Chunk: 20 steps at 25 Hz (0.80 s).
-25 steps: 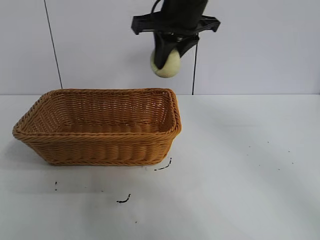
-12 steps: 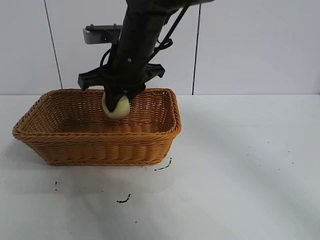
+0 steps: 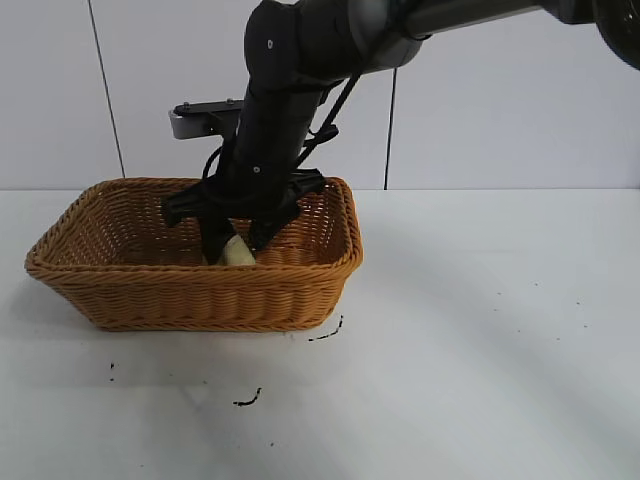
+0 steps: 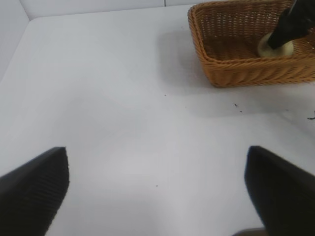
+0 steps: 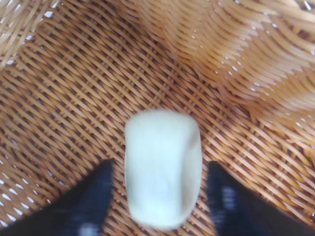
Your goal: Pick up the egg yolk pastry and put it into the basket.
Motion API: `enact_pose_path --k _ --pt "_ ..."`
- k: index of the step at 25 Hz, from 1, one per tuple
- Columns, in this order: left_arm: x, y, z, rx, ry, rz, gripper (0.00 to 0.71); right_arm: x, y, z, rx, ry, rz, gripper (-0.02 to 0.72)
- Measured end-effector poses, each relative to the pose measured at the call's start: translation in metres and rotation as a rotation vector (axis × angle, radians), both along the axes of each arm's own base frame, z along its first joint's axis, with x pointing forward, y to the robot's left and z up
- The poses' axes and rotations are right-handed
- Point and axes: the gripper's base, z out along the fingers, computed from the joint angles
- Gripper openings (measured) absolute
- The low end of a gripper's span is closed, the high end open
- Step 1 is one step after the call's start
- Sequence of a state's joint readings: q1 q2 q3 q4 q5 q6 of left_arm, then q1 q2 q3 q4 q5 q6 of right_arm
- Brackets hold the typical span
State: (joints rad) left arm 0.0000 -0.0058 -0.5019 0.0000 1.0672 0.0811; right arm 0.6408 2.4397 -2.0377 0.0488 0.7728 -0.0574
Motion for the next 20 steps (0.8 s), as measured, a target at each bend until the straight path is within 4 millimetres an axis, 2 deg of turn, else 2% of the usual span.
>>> enact_pose_path --k 3,6,15,20 --pt "0.0 0.0 0.0 0.0 0.0 0.0 0.697 0.002 -0.002 0.006 -0.026 -0.003 -0.018 0.601" --pt "0.0 0.0 0.0 0.0 0.0 0.0 0.697 0.006 -0.002 0.025 -0.034 -0.01 -0.034 0.613" --pt "0.0 0.0 0.0 0.0 0.0 0.0 0.697 0.01 -0.006 0.113 0.049 -0.096 -0.062 0.614" --pt "0.0 0.0 0.0 0.0 0.0 0.0 0.697 0.019 -0.028 0.129 0.03 -0.138 -0.103 0.614"
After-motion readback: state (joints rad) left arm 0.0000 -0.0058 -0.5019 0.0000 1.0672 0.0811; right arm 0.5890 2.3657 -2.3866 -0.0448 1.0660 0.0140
